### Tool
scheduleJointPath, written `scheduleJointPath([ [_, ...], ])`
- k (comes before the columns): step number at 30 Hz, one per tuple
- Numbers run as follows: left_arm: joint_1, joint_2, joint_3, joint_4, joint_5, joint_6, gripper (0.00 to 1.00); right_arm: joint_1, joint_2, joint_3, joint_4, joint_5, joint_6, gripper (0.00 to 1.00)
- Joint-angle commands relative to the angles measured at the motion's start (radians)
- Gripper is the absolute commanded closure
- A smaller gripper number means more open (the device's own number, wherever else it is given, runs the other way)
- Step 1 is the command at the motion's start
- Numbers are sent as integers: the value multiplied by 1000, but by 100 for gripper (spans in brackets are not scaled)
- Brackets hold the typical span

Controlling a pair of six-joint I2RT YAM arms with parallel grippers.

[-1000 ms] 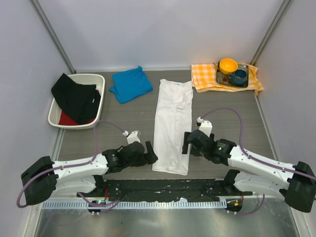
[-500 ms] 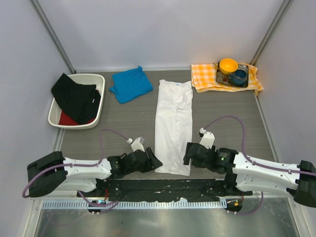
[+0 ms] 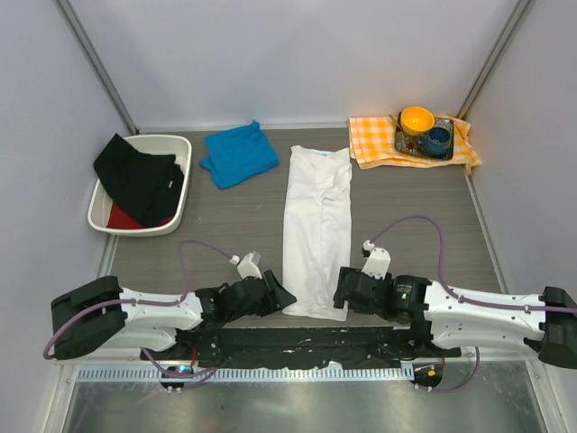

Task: Fold and stack the t-shirts
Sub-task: Fold the tshirt

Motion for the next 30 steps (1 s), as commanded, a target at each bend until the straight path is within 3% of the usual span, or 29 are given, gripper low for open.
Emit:
scheduleJointPath([
  [1, -2, 118, -36, -53, 0, 15, 51, 18, -3, 4, -13, 52, 54, 12],
  [4, -2, 149, -36, -15, 12, 13, 67, 21, -21, 2, -27, 56, 66, 12],
  [8, -4, 178, -33, 2, 15, 18, 100, 22, -41, -12, -38, 51, 77, 12],
  [14, -2, 157, -51, 2, 6, 6, 100, 33, -43, -50, 1, 13, 98, 12],
  [25, -2, -122, -70, -229, -63, -13, 100, 62, 1, -143, 171, -64, 149, 20],
  [30, -2, -111, -66, -237, -69, -10, 100, 104, 69, -136, 226, -64, 173, 22],
])
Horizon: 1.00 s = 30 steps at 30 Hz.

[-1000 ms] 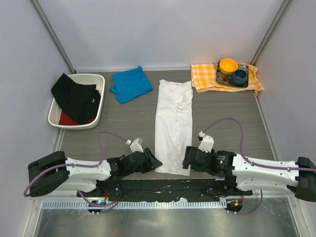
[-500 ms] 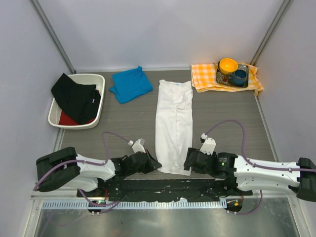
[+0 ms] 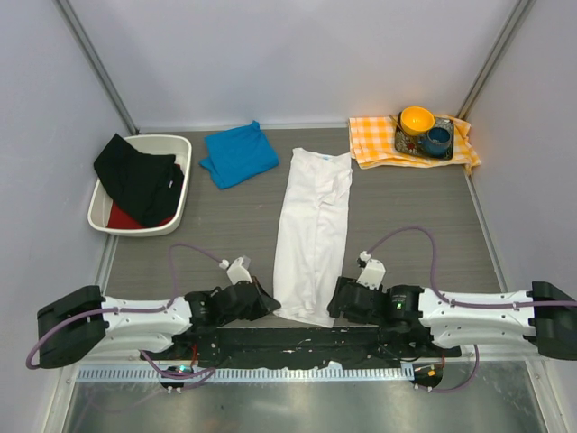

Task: Fold and stack the t-shirts
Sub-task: Fold the tshirt

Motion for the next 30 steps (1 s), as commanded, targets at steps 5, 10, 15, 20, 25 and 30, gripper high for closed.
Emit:
scheduleJointPath([
  [5, -4, 75, -11, -80, -30, 9, 100, 93, 98, 2, 108, -5, 100, 23],
  [10, -4, 98, -2, -60, -30, 14, 100, 144, 114, 8, 98, 10, 141, 25],
  [15, -4, 100, 4, -63, -30, 17, 100, 173, 123, -5, 101, 18, 179, 35],
  [20, -4, 78, 6, -83, -32, 20, 100, 174, 109, -12, 73, 41, 196, 45],
  [25, -4, 66, 6, -94, -27, 21, 100, 174, 69, -20, -8, 106, 242, 45],
  [30, -2, 73, 0, -89, -27, 18, 100, 174, 41, -57, -14, 134, 282, 44],
])
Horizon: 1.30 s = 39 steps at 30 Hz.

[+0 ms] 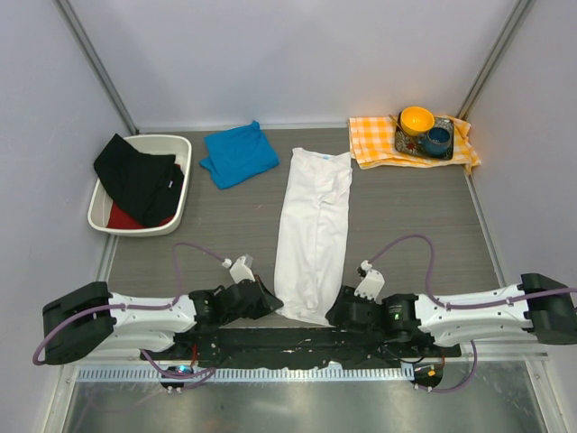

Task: Fold and stack the t-shirts
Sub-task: Fold the tshirt

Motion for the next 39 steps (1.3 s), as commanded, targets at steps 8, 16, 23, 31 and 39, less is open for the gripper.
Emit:
scheduleJointPath([
  [8, -4, 29, -23, -117, -23, 16, 100, 6, 88, -16, -39, 85, 37, 44],
  [16, -4, 9, -39, -127, -25, 7, 100, 6, 134, -8, 5, 79, 20, 49],
  [23, -4, -4, -46, -130, -25, 5, 100, 6, 177, -8, 43, 71, 11, 58],
  [31, -4, -21, -56, -131, -28, 5, 100, 3, 227, 6, 54, 80, 3, 94],
  [39, -4, -103, 67, -298, -78, 100, 100, 0, 258, 186, -107, 180, -93, 99],
])
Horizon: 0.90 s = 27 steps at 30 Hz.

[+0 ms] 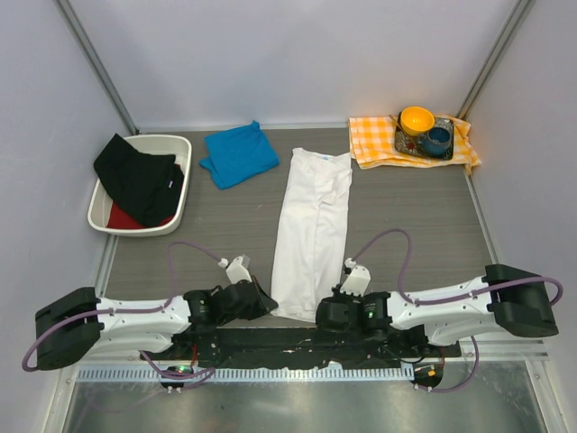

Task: Fold and stack the t-shirts
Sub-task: Fold the tshirt

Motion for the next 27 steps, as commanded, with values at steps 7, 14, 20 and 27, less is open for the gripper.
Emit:
scheduleJointPath([
  [7, 51, -50, 221, -314, -115, 241, 100, -26, 49, 262, -202, 282, -271, 99],
  [14, 134, -16, 337, -311, -89, 353, 100, -124, 20, 336, -198, 354, -433, 99],
  [20, 263, 79, 468, -262, -17, 468, 100, -266, -34, 331, -135, 338, -567, 99],
  [27, 361, 313, 566, -118, 110, 522, 100, -443, -23, 279, 20, 263, -678, 99],
])
